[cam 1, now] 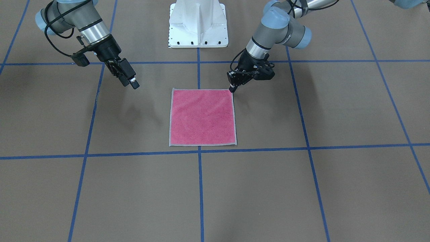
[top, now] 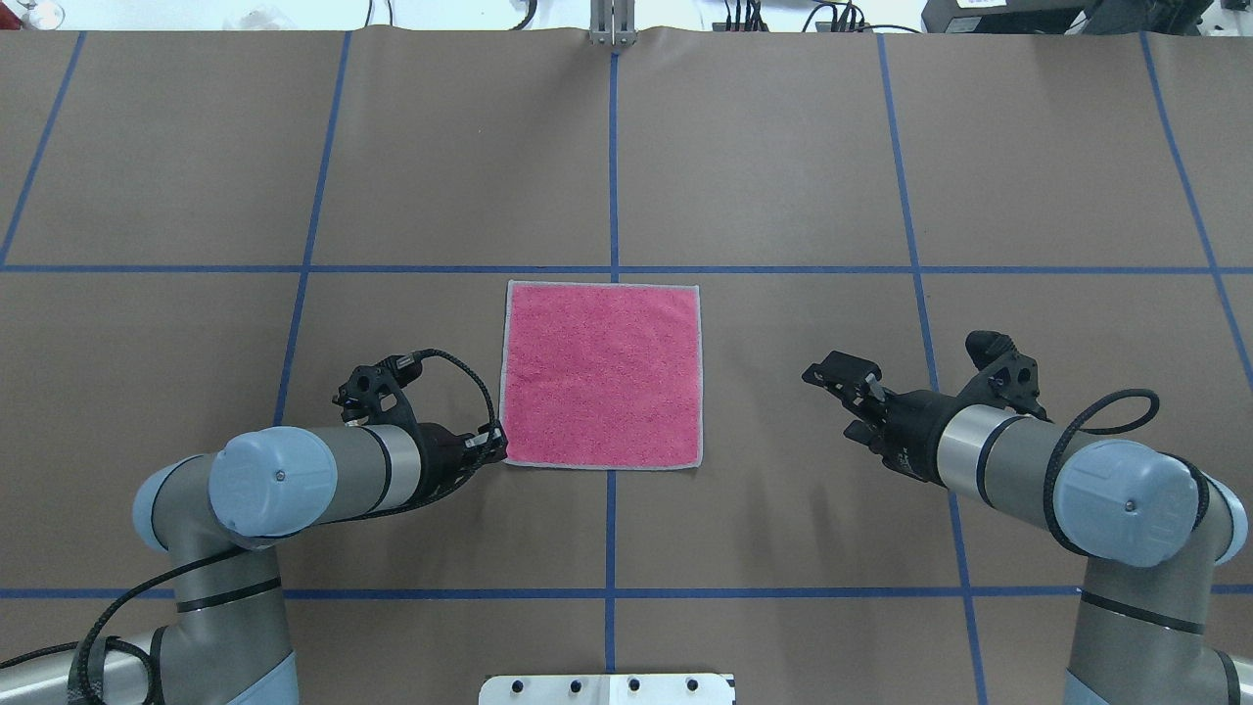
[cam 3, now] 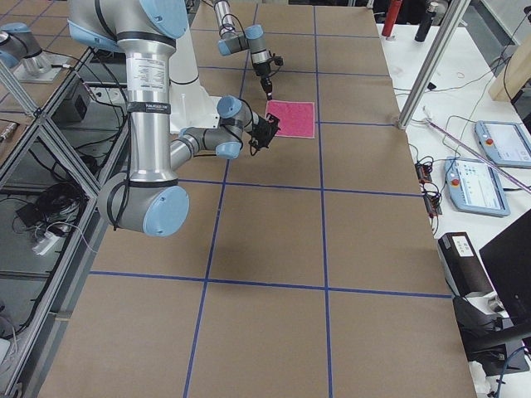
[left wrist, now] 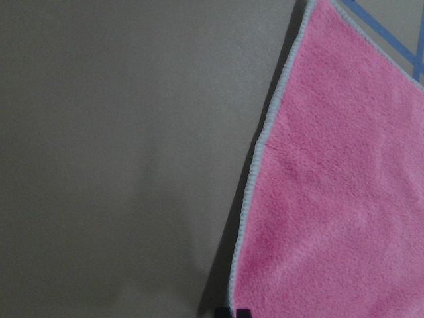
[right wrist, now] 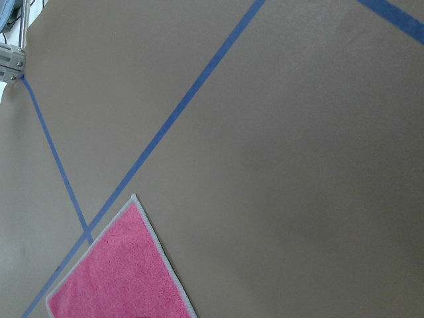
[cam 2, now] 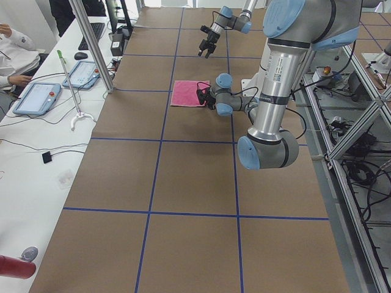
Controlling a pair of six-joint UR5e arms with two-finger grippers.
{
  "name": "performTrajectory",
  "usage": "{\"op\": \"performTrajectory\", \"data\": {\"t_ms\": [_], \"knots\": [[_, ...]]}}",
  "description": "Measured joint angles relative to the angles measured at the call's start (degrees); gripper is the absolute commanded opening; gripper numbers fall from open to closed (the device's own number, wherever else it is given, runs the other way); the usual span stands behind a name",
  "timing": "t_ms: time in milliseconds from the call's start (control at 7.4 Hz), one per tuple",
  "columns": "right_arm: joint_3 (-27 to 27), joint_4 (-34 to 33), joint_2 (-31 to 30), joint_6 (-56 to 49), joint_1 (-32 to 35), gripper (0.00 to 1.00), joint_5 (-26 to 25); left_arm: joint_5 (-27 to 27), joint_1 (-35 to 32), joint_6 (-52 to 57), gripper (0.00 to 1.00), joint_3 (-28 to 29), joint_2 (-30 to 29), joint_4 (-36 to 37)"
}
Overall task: Fold towel twice with both arms
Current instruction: 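Lower the left gripper onto its corner while the right gripper aligns on its corner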
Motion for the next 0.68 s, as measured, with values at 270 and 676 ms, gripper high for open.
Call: {"op": "performTrajectory", "data": {"t_ms": [270,676], "knots": [[-0.09,-5.12,2.74,0.25,-1.28,0.92,-1.74,0.16,-0.04,0.51,0.0,-0.15,0.02,-0.04],[-1.46,-16.6,11.78,3.02,-4.73,0.78,-5.22,0.31,-0.03,1.28,0.0,-0.57,-0.57,-0.24]]}}
